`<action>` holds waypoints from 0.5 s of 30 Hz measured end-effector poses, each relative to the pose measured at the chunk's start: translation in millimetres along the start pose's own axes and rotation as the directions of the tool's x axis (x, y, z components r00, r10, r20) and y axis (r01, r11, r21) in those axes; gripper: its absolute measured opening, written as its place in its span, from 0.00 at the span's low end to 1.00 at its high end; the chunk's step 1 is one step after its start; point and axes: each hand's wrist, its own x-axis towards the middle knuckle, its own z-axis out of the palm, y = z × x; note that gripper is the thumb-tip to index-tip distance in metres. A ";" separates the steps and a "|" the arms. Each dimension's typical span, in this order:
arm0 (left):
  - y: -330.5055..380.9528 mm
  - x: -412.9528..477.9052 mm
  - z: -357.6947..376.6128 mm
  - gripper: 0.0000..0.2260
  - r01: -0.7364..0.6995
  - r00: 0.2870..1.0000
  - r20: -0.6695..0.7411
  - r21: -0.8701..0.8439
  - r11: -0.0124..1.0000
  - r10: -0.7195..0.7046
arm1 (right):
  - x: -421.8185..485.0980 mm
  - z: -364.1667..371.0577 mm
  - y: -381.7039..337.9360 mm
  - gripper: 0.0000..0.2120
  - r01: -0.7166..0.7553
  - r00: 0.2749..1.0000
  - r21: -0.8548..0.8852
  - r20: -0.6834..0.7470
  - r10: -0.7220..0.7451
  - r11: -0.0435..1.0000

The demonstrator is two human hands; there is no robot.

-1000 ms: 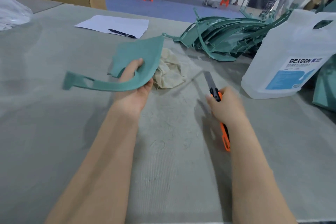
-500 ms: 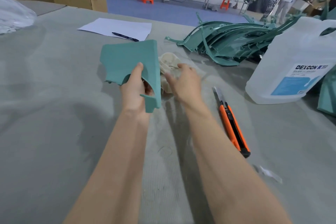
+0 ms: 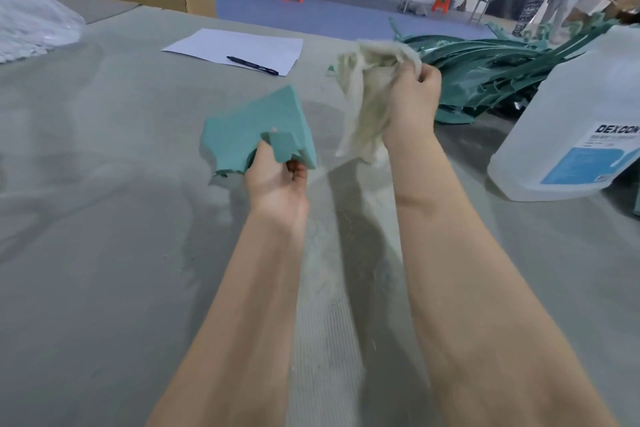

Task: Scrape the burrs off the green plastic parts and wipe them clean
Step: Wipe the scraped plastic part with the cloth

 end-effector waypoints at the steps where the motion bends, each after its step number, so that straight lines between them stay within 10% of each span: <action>1: -0.2 -1.6 1.0 0.07 0.008 1.000 0.013 -0.002 1.000 -0.008 | 1.3 -3.4 -6.3 0.03 -0.060 0.998 0.042 0.017 0.059 0.997; 10: -7.5 -2.7 2.8 0.06 -0.072 0.982 0.186 0.243 0.967 0.026 | -41.9 -50.4 -54.5 0.08 0.265 0.961 0.184 0.030 -0.275 0.946; 15: -19.4 -15.0 7.3 0.05 -0.188 0.973 0.199 0.401 0.896 0.115 | -77.5 -41.3 2.8 0.16 0.231 0.871 -0.129 0.468 -0.146 0.964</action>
